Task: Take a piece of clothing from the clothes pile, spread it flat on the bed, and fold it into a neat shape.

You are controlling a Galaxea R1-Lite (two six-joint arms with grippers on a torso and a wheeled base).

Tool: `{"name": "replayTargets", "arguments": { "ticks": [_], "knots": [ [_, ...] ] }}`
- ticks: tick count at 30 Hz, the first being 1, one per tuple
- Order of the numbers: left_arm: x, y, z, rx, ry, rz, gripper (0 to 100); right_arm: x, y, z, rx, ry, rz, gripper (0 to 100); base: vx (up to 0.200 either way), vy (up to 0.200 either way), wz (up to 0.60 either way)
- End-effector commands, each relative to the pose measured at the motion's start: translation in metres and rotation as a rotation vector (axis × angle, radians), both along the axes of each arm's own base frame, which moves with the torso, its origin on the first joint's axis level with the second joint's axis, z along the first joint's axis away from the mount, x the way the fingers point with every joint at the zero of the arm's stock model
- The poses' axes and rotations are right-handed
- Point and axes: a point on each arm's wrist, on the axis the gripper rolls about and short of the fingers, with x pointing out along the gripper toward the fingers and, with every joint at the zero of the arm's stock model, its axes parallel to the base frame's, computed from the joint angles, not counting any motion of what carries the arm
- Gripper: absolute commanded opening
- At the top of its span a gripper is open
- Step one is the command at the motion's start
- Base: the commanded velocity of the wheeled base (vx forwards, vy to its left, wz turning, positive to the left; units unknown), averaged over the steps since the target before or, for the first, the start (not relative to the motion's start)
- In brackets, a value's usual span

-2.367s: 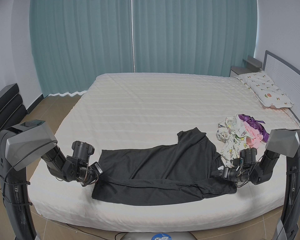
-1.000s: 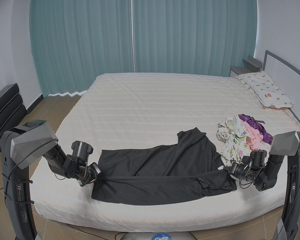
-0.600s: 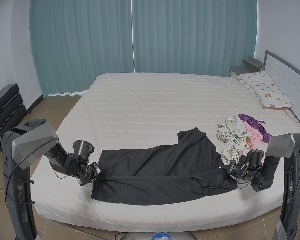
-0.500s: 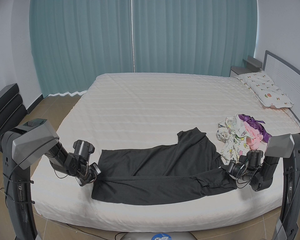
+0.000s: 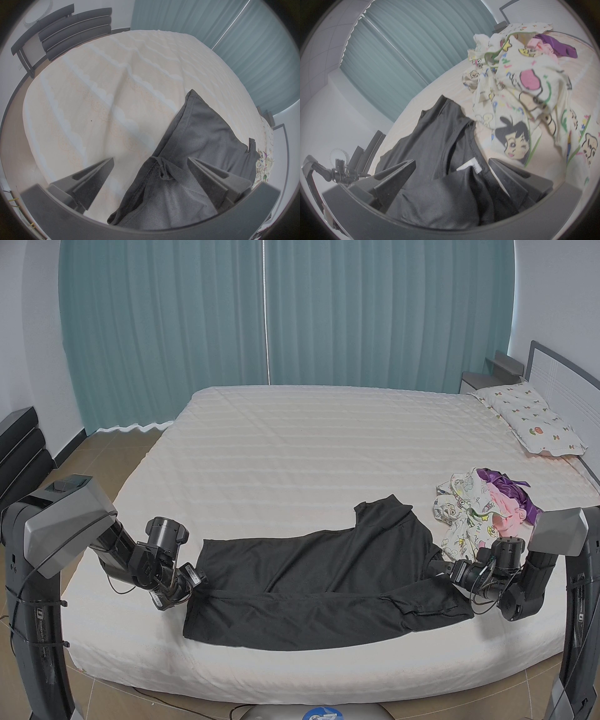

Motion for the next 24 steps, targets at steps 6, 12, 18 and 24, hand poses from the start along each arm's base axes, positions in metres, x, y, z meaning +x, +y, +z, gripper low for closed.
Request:
{"name": "replayTargets", "arguments": {
  "ticks": [6, 12, 18, 24],
  "knots": [
    [-0.01, 0.015, 0.04, -0.06, -0.076, 0.01, 100, -0.012, -0.005, 0.038, 0.037, -0.042, -0.055, 100, 0.033, 0.0, 0.0],
    [-0.013, 0.014, 0.04, -0.055, -0.061, 0.005, 100, -0.016, -0.003, 0.035, 0.032, -0.023, -0.062, 100, 0.167, 0.0, 0.0],
    [-0.011, 0.014, 0.039, -0.059, -0.061, 0.007, 100, -0.016, 0.002, 0.034, 0.033, -0.02, -0.049, 100, 0.0, 0.0, 0.0],
    [0.005, 0.013, 0.039, -0.06, -0.091, 0.005, 100, -0.015, 0.005, 0.032, 0.034, -0.015, -0.04, 100, 0.0, 0.0, 0.0]
  ]
}}
